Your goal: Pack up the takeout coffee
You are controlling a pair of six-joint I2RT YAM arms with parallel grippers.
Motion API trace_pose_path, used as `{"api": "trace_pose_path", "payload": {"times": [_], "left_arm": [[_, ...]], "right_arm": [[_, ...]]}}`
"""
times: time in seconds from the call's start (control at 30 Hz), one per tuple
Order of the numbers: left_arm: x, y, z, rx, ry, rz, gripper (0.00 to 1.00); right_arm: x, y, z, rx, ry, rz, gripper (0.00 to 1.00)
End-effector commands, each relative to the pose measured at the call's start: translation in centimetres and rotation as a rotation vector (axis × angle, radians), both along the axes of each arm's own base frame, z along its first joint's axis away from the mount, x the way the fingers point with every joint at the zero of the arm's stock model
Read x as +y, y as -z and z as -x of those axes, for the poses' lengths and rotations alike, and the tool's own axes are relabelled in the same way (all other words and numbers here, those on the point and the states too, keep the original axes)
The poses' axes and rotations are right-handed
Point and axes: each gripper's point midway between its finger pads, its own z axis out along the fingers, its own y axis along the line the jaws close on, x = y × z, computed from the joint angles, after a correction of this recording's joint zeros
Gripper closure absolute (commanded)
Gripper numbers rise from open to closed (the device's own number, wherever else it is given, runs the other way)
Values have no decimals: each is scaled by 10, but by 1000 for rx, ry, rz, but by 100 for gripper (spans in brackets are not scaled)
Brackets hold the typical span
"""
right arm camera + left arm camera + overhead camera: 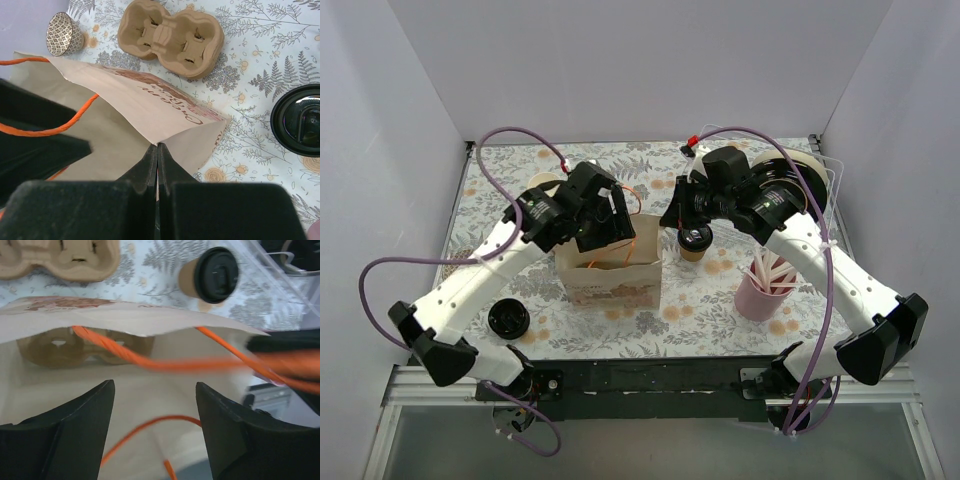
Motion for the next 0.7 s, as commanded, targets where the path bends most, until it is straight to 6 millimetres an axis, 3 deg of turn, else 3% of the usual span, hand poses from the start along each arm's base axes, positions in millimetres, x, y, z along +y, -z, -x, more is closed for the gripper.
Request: {"api": "trace_pose_path", "payload": {"times": [0.0, 0.1, 0.27, 0.4, 0.5, 0.67], "left_arm": [[-4, -68, 22, -95, 62, 195, 34], [-5, -90, 27, -132, 66, 275, 34], [35, -94, 28, -202, -68, 209, 35], [77, -103, 26, -259, -227, 128, 40], [97, -95, 23, -259, -292, 30, 41], [104, -72, 23, -220, -330, -22, 41]], "right_arm": [[2, -18, 0, -52, 0, -43, 99], [3, -19, -3, -54, 5, -38, 99], [3, -32, -9, -86, 8, -29, 97], [6, -46, -9, -108, -12, -44, 73], [3, -56, -10, -134, -10, -40, 61], [0, -74, -6, -192, -34, -55, 55]]}}
